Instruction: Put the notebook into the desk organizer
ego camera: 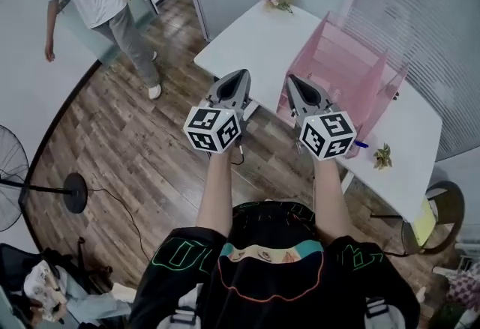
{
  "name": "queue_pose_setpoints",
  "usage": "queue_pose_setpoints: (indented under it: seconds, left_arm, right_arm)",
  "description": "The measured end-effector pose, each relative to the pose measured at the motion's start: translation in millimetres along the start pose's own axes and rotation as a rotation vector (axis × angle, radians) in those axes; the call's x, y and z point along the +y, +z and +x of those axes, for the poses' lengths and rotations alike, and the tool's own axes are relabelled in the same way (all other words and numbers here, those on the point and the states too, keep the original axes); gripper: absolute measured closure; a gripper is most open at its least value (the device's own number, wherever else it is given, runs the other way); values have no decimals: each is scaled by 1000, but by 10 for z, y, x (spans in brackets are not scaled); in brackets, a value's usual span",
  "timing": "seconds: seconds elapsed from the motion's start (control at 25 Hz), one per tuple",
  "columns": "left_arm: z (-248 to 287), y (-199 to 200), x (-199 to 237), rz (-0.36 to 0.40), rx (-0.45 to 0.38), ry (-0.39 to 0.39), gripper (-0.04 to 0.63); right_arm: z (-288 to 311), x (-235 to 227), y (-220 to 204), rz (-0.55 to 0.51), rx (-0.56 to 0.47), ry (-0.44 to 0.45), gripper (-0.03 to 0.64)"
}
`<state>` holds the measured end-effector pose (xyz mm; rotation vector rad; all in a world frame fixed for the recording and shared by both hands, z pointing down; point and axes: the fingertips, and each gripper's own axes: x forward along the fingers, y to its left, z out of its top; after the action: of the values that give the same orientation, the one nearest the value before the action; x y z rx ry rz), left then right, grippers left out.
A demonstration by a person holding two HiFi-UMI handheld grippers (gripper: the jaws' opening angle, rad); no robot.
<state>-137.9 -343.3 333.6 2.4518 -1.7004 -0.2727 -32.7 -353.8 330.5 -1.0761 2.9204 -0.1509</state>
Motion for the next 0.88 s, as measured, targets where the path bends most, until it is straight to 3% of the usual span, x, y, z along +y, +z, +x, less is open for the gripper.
queue_pose_setpoints:
  seconds: [0.12, 0.36, 0.88]
  left_arm:
    - [-100, 174, 163, 52, -24, 73, 600]
    - [-290, 324, 423, 71, -49, 148, 600]
    - [-335, 373, 557, 100, -65, 170, 600]
  right_arm:
    - [115, 73, 98, -25, -14, 6, 614]
    - [307, 241, 139, -55, -18, 33, 614]
    - [414, 211, 149, -80, -31, -2, 614]
